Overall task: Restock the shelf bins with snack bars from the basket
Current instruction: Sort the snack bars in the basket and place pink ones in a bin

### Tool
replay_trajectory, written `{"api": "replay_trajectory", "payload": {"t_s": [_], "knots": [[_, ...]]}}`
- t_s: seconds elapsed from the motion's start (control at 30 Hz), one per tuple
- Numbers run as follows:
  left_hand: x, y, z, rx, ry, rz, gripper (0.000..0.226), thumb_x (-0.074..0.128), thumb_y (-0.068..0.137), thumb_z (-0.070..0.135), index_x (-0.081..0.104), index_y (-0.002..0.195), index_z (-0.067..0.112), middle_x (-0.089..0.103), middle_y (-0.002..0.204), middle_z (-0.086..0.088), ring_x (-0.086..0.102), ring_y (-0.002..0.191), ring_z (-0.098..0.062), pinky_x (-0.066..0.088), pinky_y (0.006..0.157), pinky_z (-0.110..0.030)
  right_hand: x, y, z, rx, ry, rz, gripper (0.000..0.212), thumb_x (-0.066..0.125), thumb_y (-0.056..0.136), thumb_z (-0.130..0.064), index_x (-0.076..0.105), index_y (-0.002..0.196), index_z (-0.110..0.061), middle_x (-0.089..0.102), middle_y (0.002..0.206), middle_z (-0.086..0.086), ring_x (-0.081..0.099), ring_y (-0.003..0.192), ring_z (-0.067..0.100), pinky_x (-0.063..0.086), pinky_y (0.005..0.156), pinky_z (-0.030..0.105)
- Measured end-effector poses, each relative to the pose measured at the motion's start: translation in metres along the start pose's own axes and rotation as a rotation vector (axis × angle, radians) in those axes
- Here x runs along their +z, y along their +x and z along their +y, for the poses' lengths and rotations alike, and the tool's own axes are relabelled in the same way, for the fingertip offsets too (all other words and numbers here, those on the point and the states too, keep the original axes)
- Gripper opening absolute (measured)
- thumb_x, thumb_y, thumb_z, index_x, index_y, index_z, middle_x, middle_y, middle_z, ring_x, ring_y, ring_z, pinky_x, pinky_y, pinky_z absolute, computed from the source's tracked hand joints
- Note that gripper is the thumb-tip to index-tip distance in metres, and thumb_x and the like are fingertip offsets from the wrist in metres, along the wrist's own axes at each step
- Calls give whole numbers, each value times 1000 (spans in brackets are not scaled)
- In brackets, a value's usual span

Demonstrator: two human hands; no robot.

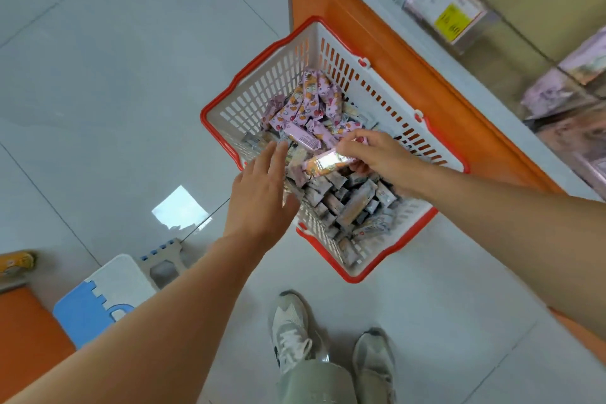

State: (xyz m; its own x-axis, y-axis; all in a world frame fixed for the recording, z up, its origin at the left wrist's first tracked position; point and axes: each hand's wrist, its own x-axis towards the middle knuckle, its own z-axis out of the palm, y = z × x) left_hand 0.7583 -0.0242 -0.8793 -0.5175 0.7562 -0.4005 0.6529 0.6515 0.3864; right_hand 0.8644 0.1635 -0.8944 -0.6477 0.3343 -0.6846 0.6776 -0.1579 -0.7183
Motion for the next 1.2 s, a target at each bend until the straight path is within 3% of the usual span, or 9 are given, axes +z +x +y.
{"api": "replay_trajectory", "payload": {"t_s": [0.1, 0.17, 0.23, 0.37, 0.5, 0.63, 0.83, 1.1, 1.2], "knots": [[-22, -8, 35, 48, -85, -64, 75, 63, 90, 34, 22, 152, 25, 40, 147, -3, 38, 133, -25, 36, 107, -40, -11, -32, -23, -7, 23, -45, 24, 61, 93, -28, 64, 109, -10, 62, 100, 18, 56, 80, 16, 43, 76, 28], [-36, -15, 61, 30, -143, -74, 51, 61, 90, 32, 42, 137, 23, 58, 119, -1, 53, 109, -23, 45, 85, -34, -17, -52, -38, -24, 45, -29, 30, 64, 91, -35, 60, 113, -15, 56, 89, 13, 52, 75, 15, 43, 72, 28], [-51, -23, 85, -6, -155, -10, 18, 57, 92, 31, 50, 104, 21, 59, 93, 1, 56, 87, -23, 38, 66, -31, -23, -71, -50, -46, 89, 19, 45, 67, 88, -42, 52, 126, -21, 56, 88, 7, 53, 74, 14, 44, 67, 25], [-79, -35, 127, -48, -168, 48, 20, 52, 95, 35, 43, 89, 18, 52, 76, 4, 49, 70, -19, 32, 55, -31, -41, -104, -70, -90, 215, 80, 45, 72, 85, -36, 53, 120, -17, 68, 106, 7, 67, 84, 14, 52, 66, 25], [-101, -35, 163, 8, -93, 43, 20, 50, 96, 36, 45, 97, 17, 56, 85, 2, 53, 77, -21, 45, 64, -37, -65, -127, -86, -117, 253, 78, 41, 71, 88, -23, 52, 123, -9, 66, 111, 14, 70, 85, 17, 57, 70, 29], [-117, -19, 190, 103, -24, -9, 35, 54, 94, 36, 45, 121, 16, 57, 116, -5, 54, 102, -26, 48, 83, -40, -95, -134, -94, -172, 324, 313, 47, 71, 87, -22, 47, 127, -12, 64, 115, 12, 69, 94, 21, 56, 89, 45], [-130, 24, 203, 179, 152, 17, 64, 54, 94, 29, 25, 149, 13, 31, 152, -9, 29, 139, -28, 28, 113, -39, -141, -122, -103, -239, 390, 688, 43, 70, 88, -26, 40, 118, -21, 63, 112, 10, 65, 102, 29, 52, 94, 51], [-144, 93, 195, 268, 293, 2, 75, 50, 96, 23, 5, 155, 14, -1, 163, -7, -4, 149, -25, 3, 122, -40, -168, -78, -115, -183, 357, 866, 40, 65, 91, -15, 43, 123, -15, 62, 100, 1, 59, 94, 20, 49, 88, 35], [-150, 118, 188, 307, 427, -15, 78, 43, 98, 25, -10, 153, 9, -17, 161, -10, -18, 148, -25, -7, 121, -38, -168, -56, -120, -106, 298, 935, 44, 67, 88, -13, 46, 125, -8, 61, 98, 4, 61, 93, 23, 51, 90, 38]]}}
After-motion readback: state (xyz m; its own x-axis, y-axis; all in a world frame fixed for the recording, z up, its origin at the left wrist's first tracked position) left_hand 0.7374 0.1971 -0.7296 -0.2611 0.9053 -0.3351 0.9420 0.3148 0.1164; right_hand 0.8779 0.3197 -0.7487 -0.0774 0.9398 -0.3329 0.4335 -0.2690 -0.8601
